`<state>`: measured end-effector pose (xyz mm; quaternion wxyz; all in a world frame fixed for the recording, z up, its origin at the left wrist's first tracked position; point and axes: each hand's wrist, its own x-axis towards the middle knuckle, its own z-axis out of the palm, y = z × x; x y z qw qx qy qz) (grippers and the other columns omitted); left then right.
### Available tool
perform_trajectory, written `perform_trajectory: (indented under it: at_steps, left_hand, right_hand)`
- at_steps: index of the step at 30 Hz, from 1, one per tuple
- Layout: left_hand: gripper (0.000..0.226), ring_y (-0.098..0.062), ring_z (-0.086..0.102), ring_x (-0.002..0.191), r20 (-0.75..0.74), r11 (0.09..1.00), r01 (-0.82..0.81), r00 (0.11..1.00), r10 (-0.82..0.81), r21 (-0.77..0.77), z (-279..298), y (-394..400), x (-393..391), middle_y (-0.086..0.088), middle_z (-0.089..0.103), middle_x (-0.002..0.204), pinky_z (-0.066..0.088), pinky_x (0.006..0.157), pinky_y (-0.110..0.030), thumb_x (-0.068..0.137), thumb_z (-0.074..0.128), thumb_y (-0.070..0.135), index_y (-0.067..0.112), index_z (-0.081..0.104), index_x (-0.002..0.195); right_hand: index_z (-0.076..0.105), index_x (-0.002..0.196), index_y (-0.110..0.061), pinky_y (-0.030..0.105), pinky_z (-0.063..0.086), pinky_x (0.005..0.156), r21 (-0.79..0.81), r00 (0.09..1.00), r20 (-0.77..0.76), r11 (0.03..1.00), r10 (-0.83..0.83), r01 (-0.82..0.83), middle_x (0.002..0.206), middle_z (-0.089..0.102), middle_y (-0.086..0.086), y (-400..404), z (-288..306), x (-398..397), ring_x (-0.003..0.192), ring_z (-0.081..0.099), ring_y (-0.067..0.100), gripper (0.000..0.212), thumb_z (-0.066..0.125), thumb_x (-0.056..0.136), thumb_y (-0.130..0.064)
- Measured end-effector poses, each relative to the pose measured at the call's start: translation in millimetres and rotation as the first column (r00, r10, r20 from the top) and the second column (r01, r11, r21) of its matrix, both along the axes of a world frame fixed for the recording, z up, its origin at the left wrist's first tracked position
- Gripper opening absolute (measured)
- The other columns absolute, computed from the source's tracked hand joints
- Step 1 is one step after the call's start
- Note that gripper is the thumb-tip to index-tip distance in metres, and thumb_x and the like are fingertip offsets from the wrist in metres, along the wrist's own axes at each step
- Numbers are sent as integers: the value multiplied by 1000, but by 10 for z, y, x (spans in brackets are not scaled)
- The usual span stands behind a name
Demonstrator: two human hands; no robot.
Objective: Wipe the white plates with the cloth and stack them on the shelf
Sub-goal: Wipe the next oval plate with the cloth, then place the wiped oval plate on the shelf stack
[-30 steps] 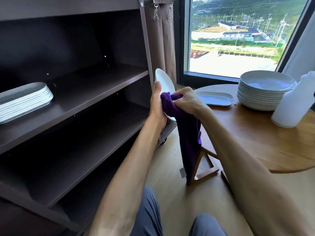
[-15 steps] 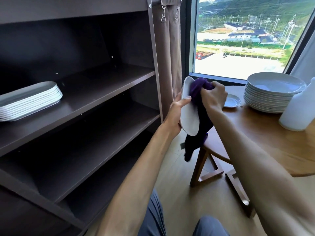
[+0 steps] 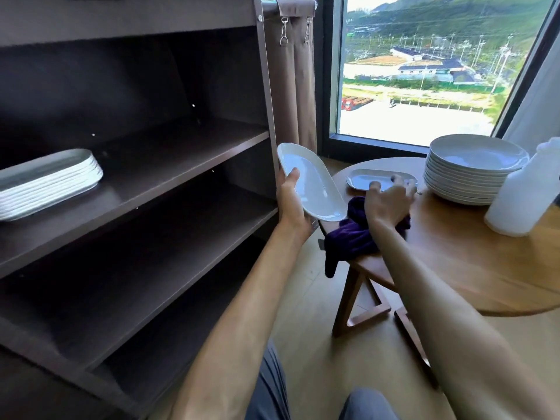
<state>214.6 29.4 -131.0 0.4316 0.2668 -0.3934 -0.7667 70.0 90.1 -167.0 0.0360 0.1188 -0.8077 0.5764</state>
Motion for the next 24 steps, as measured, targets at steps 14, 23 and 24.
perform_trajectory:
  at_steps: [14,23,24]
  left_hand:
    - [41,-26,66,112,-18,875,-431,899,438,-221,378,-439,769,-3,62,118,57,81,-34,92,54,19,15,50,133]
    - [62,-15,62,121,48,765,-428,858,511,-481,463,-910,1805,0,57,137,59,81,-27,103,55,5,12,30,160]
    - [64,-14,62,120,45,754,-443,848,527,-486,456,-960,1917,-5,57,140,59,83,-28,102,57,4,10,30,159]
  right_hand:
    - [62,116,-4,24,54,50,-567,659,357,714,662,-411,103,67,14,-586,533,727,85,68,25,33,71,84,0]
    - [67,82,-16,33,59,66,-681,616,327,630,717,-372,88,67,3,-1289,759,1485,79,67,20,24,60,101,-30]
    - [64,86,-15,35,59,68,-701,610,312,610,728,-369,90,66,4,-1394,784,1590,81,66,21,23,57,102,-30]
